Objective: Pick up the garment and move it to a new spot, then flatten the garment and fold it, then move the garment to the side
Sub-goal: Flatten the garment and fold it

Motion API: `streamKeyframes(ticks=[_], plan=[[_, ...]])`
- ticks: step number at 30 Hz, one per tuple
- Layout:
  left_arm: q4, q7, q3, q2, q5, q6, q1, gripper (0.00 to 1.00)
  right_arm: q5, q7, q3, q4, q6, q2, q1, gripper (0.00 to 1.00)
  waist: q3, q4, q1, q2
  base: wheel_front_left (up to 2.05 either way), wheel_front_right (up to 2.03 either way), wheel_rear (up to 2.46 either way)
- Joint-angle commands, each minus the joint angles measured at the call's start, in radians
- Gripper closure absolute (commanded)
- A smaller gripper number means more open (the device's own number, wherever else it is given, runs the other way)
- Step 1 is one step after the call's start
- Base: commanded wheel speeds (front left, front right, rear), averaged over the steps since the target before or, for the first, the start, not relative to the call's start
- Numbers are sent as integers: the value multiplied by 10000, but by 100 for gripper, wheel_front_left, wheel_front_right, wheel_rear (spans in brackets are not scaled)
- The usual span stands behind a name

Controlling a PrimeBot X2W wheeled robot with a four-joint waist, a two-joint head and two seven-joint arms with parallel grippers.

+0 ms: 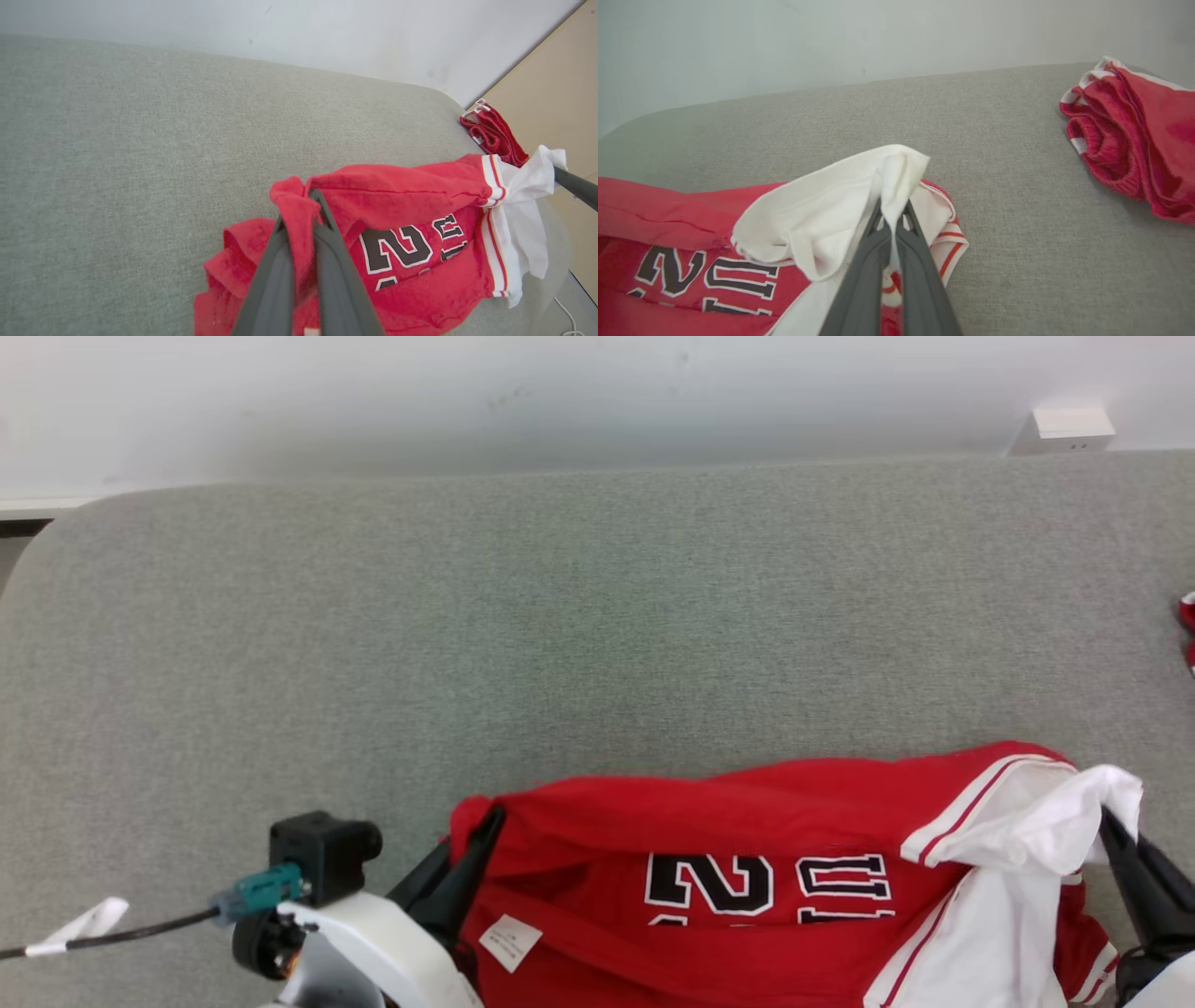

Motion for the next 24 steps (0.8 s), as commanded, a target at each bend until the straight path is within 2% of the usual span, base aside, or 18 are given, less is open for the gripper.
streamKeyframes(ticks=[1, 5, 6, 7, 9, 14, 15, 16, 17, 18, 22, 24], plan=[[25, -87, 46, 28, -172, 87, 245, 100, -211, 4, 4, 25, 1, 68, 181, 100, -29, -126, 1, 0, 0, 0, 0], [305, -254, 80, 37, -165, 122, 465, 100, -595, -52, 259, 409, 1, 322, 152, 100, -45, -253, 1, 0, 0, 0, 0], [412, -321, 105, 15, -177, 112, 476, 100, -680, -96, 321, 545, 1, 359, 84, 94, -49, -270, 1, 0, 0, 0, 0], [555, -418, 137, 5, -155, 125, 472, 100, -773, -111, 406, 704, 1, 396, 35, 66, -60, -282, 1, 0, 0, 0, 0], [793, -491, 87, 7, -10, 97, 450, 100, -994, -149, 518, 956, 1, 300, 5, 0, -97, -281, 1, 0, 0, 0, 0], [1076, -744, 90, -98, -88, 31, 568, 98, -759, -147, 604, 1105, 1, 182, 409, 0, -232, -216, 1, 0, 0, 0, 0], [1130, -853, 105, -105, -50, 25, 604, 70, -708, -134, 588, 1097, 1, 125, 548, 0, -268, -208, 1, 0, 0, 0, 0], [1194, -962, 91, -105, 14, 4, 664, 55, -705, -91, 567, 1061, 1, 49, 696, 0, -321, -204, 1, 0, 0, 0, 0], [1242, -1038, 57, -89, 55, 6, 744, 16, -668, -11, 555, 1005, 1, -15, 835, 0, -372, -206, 1, 0, 0, 0, 0], [1290, -1097, 24, -48, 106, 28, 818, 0, -589, 71, 528, 883, 1, -83, 965, 0, -411, -217, 1, 0, 0, 0, 0], [1197, -1453, 26, -22, 248, 179, 1143, 0, -49, 458, -15, 186, 1, -235, 1533, 0, -529, -295, 1, 0, 0, 0, 0], [1058, -1920, 156, -28, 520, 405, 1291, 0, 298, 633, -395, -234, 1, -176, 1756, 0, -552, -335, 1, 0, 0, 0, 0]])
